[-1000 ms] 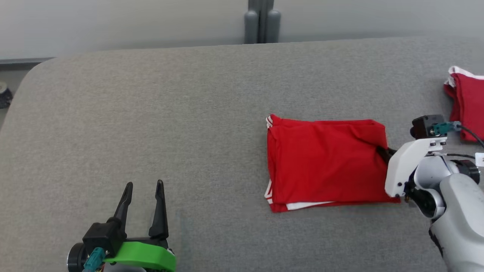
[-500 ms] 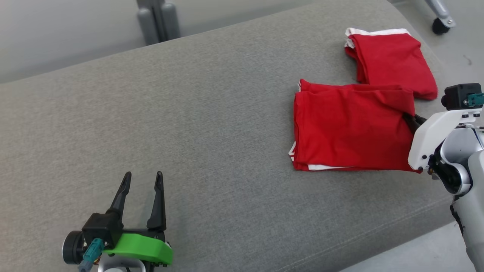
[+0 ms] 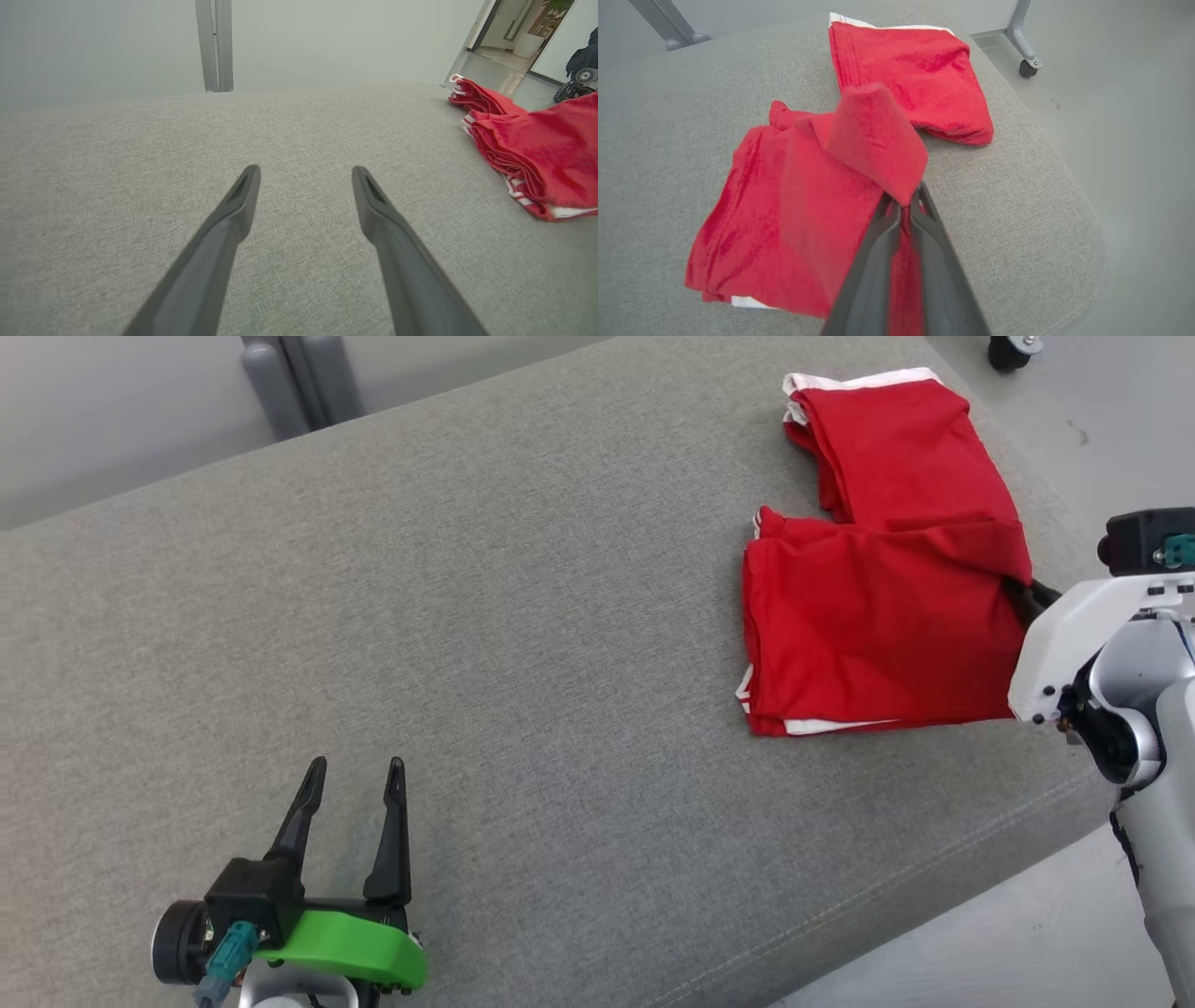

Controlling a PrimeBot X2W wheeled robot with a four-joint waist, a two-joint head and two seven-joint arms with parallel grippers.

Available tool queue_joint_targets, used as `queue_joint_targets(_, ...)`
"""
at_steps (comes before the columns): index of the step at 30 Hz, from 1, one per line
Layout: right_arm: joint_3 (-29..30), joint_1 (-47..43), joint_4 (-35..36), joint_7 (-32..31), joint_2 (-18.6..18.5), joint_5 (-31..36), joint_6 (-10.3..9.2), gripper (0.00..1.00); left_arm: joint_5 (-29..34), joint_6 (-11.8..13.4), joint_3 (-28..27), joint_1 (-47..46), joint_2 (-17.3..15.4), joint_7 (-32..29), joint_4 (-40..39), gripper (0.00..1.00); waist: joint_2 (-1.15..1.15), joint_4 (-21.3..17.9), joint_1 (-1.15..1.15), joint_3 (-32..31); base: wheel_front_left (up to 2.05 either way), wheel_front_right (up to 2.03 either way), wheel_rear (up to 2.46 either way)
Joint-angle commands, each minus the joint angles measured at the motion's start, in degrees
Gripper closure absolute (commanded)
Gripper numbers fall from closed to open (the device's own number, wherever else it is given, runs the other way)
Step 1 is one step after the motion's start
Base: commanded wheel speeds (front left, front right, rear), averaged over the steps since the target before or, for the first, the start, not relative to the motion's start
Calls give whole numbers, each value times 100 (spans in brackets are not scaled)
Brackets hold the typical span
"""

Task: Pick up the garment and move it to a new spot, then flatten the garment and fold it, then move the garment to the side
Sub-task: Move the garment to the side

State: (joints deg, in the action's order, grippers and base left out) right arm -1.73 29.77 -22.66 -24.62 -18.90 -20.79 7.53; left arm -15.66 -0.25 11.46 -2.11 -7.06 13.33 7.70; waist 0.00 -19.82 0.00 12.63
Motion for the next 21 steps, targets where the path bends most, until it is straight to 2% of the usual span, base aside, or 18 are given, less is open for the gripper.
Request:
queue_joint_targets(1,-2,166,-49,20,13,66,-10,100,-17,22,5,-58,-23,5,-18,0,0,181,0,-19,0,0,0)
queue_joint_targets(14,392,1609,-839,-152,-16,489,-10,100,-105,21,82,-173,111,112,143,0,0,1023,0,-68,0,0,0)
queue_joint_targets(21,774,2076,-1279,-202,-408,889,-10,100,-95,0,124,-226,134,145,198,0,0,1420,0,45,0,0,0)
